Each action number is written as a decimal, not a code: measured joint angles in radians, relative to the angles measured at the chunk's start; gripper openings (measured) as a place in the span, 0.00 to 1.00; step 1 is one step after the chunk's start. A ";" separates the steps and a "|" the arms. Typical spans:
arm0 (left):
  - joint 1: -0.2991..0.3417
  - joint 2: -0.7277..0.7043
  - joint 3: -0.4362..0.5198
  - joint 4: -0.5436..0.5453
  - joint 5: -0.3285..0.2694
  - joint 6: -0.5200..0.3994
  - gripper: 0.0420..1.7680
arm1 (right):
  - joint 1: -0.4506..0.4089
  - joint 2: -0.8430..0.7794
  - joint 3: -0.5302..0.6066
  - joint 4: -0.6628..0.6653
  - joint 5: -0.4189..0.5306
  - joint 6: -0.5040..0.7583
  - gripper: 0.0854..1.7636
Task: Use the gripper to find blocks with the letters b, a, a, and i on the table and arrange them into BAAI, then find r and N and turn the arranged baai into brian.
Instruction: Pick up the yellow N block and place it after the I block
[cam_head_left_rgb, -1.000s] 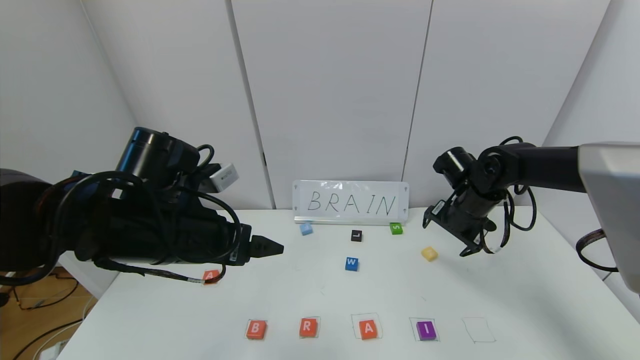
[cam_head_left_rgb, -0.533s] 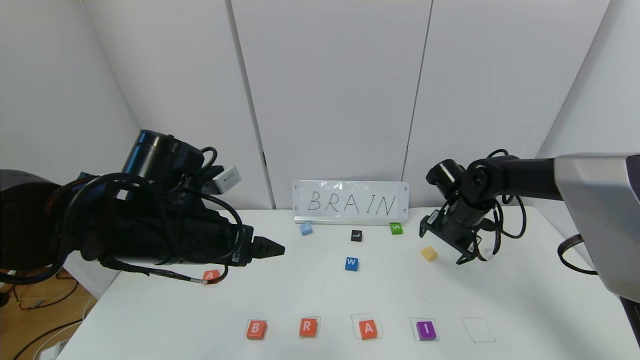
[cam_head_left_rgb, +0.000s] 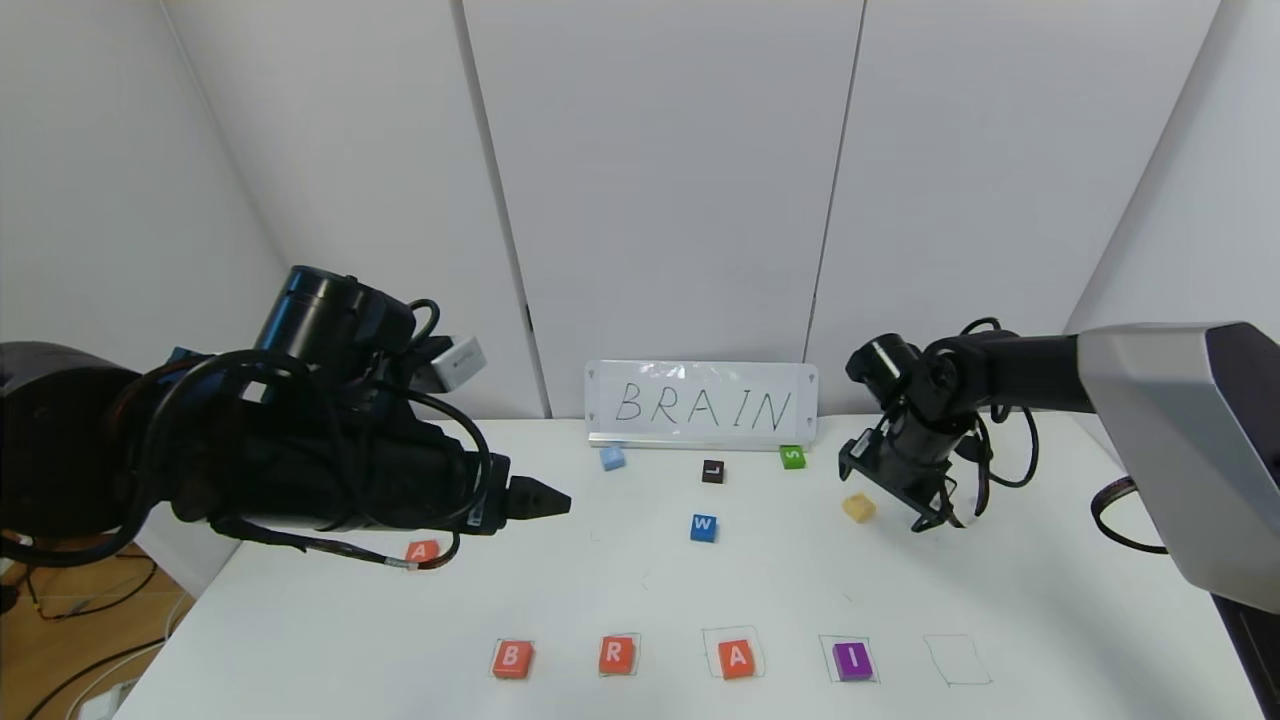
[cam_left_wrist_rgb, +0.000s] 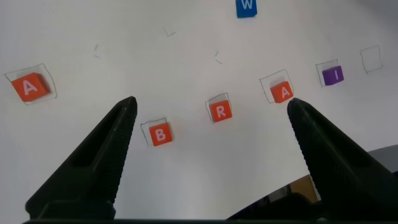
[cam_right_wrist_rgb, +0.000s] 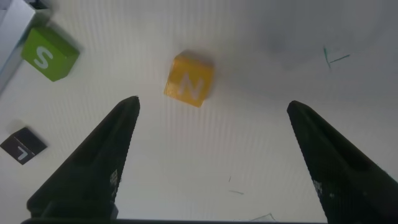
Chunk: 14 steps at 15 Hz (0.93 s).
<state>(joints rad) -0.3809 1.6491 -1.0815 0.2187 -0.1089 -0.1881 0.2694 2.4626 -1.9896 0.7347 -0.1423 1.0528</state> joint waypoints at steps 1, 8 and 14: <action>0.000 0.001 0.000 0.000 0.000 0.000 0.97 | 0.000 0.006 0.000 -0.007 -0.004 -0.002 0.97; 0.003 0.008 0.001 0.001 0.000 0.001 0.97 | 0.001 0.034 -0.005 -0.023 -0.005 -0.014 0.97; 0.008 0.021 0.000 0.000 0.000 0.007 0.97 | 0.000 0.048 -0.006 -0.033 -0.005 -0.016 0.97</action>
<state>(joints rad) -0.3732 1.6698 -1.0815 0.2191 -0.1089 -0.1809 0.2698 2.5106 -1.9955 0.7017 -0.1470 1.0370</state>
